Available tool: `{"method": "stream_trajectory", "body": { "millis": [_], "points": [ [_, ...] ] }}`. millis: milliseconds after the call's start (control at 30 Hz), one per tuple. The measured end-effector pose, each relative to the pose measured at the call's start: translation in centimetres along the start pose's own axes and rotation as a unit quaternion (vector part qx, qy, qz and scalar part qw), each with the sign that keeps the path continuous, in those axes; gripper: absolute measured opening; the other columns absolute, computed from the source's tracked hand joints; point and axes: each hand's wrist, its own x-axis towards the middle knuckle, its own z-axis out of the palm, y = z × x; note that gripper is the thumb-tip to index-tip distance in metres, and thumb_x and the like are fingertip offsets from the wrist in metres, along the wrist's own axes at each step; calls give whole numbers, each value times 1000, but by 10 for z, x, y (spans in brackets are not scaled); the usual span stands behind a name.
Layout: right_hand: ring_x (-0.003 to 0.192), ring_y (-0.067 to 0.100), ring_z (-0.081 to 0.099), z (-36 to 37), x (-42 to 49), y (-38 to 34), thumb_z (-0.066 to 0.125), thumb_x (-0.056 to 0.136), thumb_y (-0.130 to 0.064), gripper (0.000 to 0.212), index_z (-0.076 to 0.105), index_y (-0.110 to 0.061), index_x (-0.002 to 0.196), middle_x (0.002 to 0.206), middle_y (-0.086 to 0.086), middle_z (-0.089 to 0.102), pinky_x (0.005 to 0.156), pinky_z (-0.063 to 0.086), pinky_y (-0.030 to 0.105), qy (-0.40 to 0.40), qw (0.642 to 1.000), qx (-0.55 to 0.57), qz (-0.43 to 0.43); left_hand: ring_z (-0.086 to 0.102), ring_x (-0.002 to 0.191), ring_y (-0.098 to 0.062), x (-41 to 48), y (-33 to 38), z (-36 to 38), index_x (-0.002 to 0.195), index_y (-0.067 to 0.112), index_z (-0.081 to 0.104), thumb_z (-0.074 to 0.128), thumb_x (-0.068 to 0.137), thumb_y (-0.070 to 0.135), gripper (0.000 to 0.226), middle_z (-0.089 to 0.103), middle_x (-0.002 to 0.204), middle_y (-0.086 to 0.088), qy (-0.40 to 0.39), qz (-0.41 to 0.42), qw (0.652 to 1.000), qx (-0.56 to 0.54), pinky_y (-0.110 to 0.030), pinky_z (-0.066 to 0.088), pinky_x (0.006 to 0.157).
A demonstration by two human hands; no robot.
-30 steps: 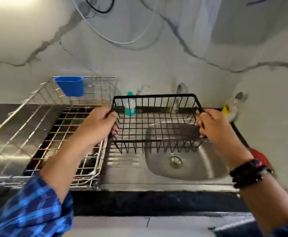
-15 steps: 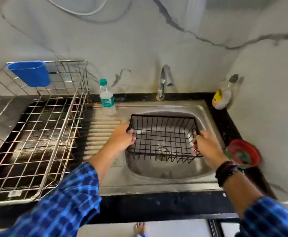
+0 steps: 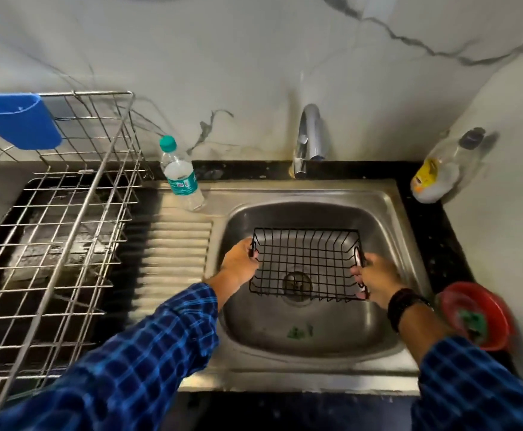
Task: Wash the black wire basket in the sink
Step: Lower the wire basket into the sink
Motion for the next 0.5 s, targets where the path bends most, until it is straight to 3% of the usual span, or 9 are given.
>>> {"method": "stream_trajectory", "body": {
  "millis": [100, 167, 367, 500],
  "points": [
    [108, 26, 57, -3, 22, -4, 48, 99, 1, 58, 35, -18, 152, 129, 14, 60, 89, 54, 52, -2, 1000, -4, 9, 66, 96, -18, 8, 9, 14, 116, 25, 63, 60, 87, -1, 39, 69, 103, 1, 4, -27, 1000, -14, -35, 58, 84],
    [113, 27, 56, -4, 34, -3, 50, 99, -1, 61, 32, -19, 154, 137, 14, 56, 92, 54, 52, -12, 1000, -8, 19, 66, 101, -19, 16, 10, 22, 128, 22, 60, 60, 88, -1, 46, 68, 109, -1, 1, -39, 999, -11, -38, 58, 88],
    [113, 23, 52, -4, 55, 0, 48, 103, -7, 56, 31, -19, 155, 145, 12, 48, 97, 50, 49, -69, 997, -14, 29, 67, 101, -21, 35, 5, 38, 127, 26, 60, 58, 91, 2, 43, 68, 111, -1, 11, -74, 997, 14, -40, 59, 88],
    [140, 34, 39, 0, 63, 1, 48, 104, -14, 59, 23, -22, 157, 160, 11, 30, 105, 39, 55, -113, 993, -30, 33, 66, 101, -20, 40, -3, 41, 130, 30, 58, 57, 89, -3, 53, 68, 114, 0, 28, -87, 996, 23, -33, 59, 79]
  ]
}}
